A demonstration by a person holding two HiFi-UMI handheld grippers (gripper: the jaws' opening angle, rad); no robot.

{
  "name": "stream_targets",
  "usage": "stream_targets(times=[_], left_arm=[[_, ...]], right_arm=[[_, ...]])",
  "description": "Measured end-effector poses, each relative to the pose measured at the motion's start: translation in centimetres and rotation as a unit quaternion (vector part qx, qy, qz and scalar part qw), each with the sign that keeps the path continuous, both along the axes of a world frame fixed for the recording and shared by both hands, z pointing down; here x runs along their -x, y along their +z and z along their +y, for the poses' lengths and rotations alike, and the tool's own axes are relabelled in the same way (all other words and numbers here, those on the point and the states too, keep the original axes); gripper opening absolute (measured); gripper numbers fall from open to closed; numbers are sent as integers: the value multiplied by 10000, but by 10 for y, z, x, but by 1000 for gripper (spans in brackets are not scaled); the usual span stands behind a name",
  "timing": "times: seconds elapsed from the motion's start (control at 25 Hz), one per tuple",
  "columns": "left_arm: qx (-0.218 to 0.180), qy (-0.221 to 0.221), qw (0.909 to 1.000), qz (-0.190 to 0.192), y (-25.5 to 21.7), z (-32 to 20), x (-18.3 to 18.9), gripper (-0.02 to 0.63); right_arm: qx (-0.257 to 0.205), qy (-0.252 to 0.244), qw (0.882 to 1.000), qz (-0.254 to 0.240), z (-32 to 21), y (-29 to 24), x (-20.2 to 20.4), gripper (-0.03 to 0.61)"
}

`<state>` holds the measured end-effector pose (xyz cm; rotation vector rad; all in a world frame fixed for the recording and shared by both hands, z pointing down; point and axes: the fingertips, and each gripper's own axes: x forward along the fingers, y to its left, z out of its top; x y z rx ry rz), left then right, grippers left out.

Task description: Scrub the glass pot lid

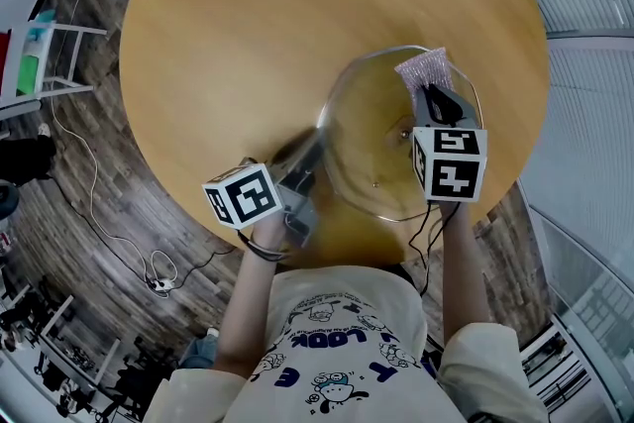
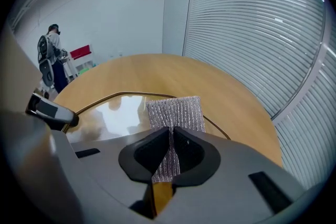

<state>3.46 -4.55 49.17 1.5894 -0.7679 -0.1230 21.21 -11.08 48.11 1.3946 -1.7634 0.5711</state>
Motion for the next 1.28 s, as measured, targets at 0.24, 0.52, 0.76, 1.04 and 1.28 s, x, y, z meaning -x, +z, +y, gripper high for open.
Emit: stream_targets(times=[0.24, 0.52, 0.76, 1.04, 1.28], left_arm=[[21, 15, 10000, -42, -1, -1, 0, 74], [35, 49, 10000, 3, -2, 1, -1, 74], [37, 76, 10000, 0, -2, 2, -2, 74], [6, 92, 10000, 35, -4, 4, -3, 74], [9, 122, 9999, 32, -2, 5, -3, 74]], right_arm=[[24, 250, 9996, 99, 3, -2, -16, 43], [98, 566, 9980, 245, 10, -4, -33, 43], [141, 820, 9961, 308, 18, -5, -46, 43], [218, 957, 9945, 364, 28, -5, -54, 43], [336, 1061, 9930, 386, 38, -2, -56, 43]])
